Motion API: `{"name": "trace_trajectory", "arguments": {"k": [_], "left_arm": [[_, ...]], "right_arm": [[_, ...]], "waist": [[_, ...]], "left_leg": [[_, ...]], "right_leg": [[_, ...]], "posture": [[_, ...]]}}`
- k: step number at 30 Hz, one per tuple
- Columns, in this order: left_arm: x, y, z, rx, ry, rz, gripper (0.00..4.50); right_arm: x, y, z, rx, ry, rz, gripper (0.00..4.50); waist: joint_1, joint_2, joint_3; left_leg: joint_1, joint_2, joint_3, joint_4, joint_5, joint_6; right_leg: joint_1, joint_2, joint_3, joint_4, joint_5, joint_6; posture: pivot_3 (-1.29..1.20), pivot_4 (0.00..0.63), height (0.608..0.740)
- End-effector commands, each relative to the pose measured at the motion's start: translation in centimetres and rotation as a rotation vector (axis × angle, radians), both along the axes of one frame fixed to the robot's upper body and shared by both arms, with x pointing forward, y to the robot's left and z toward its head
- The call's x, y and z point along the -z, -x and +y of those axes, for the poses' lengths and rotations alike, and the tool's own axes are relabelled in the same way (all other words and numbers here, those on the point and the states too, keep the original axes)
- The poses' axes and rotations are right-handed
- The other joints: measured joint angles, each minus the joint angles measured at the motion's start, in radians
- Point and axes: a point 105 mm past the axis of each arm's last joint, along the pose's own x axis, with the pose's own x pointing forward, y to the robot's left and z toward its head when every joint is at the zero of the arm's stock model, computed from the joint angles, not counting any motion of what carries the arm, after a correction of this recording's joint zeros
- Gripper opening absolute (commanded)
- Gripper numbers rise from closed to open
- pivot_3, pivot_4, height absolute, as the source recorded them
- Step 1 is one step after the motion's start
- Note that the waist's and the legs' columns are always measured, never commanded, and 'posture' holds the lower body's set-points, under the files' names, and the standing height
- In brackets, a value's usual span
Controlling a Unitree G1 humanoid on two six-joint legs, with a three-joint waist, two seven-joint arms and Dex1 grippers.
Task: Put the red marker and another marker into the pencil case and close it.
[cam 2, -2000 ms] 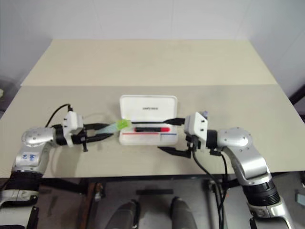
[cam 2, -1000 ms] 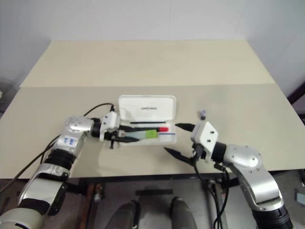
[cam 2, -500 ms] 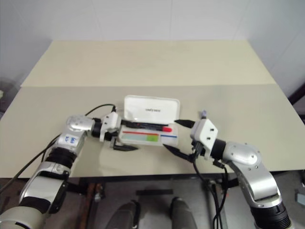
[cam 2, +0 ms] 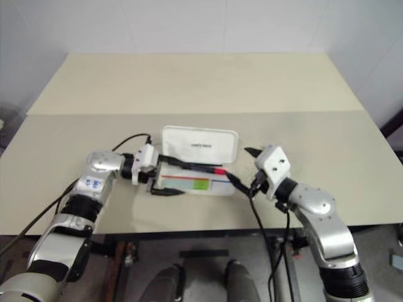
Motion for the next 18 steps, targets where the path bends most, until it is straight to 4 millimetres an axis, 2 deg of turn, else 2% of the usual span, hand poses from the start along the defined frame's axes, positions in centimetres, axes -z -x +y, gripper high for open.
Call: {"name": "trace_trajectory", "arguments": {"k": [1,8,14,18], "left_arm": [[-1.9,0.4,0.2,0.008,0.068,-0.044,4.48],[-4.3,1.4,1.1,-0.011,0.077,-0.096,4.48],[-5.5,1.3,2.6,-0.093,0.066,-0.136,4.48],[-6.4,1.4,3.2,-0.133,0.072,-0.167,4.48]], "right_arm": [[-0.5,-1.5,-2.4,0.19,-0.033,-0.027,4.5],[0.3,-4.3,-6.4,0.509,-0.168,0.025,4.5],[1.9,-6.4,-7.2,0.583,-0.242,0.108,4.5],[2.6,-7.8,-7.0,0.587,-0.277,0.153,4.5]], "waist": [[0.001,0.0,0.0],[-0.003,0.0,0.0],[-0.008,0.0,0.0],[-0.022,0.0,0.0]], "left_leg": [[0.0,0.0,0.0,0.0,0.0,0.0],[0.0,0.0,0.001,0.0,0.0,0.0],[0.001,0.0,0.001,0.0,0.0,0.0],[0.001,0.0,0.001,0.0,0.0,0.0]], "right_leg": [[0.0,0.0,0.0,0.0,0.0,0.0],[-0.001,0.0,0.001,0.002,0.0,0.0],[-0.001,0.001,0.002,0.003,0.0,0.0],[-0.001,0.0,0.002,0.003,0.0,0.0]], "posture": [[0.0,0.15,0.74],[0.0,0.15,0.74],[0.0,0.15,0.74],[0.0,0.15,0.74]]}}
